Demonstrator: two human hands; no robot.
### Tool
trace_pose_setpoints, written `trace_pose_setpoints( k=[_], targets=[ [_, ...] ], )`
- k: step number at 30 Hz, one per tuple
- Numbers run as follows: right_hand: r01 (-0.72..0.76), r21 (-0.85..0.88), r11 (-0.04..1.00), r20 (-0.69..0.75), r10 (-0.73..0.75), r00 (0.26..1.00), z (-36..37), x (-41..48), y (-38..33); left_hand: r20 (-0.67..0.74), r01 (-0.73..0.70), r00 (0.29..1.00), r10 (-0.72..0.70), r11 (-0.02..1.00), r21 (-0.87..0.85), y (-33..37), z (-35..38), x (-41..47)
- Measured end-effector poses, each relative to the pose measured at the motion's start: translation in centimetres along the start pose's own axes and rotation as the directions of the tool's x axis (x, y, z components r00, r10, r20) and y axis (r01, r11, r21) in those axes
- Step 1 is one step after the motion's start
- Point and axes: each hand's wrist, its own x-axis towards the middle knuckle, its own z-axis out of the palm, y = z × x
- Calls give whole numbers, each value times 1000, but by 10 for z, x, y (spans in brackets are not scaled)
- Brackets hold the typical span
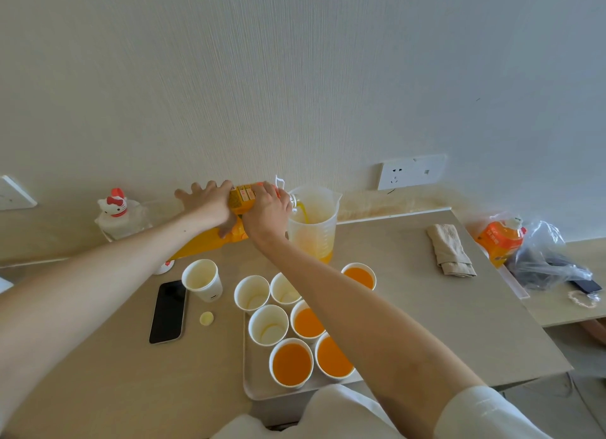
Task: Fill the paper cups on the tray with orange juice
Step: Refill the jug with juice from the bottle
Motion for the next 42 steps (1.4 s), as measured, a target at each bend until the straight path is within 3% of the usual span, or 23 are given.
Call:
trace_pose_setpoints(
  k=[42],
  targets=[
    [4,-8,1000,4,-4,1000,-2,3,-1,17,9,1000,-9,1000,20,1,-3,5]
  ],
)
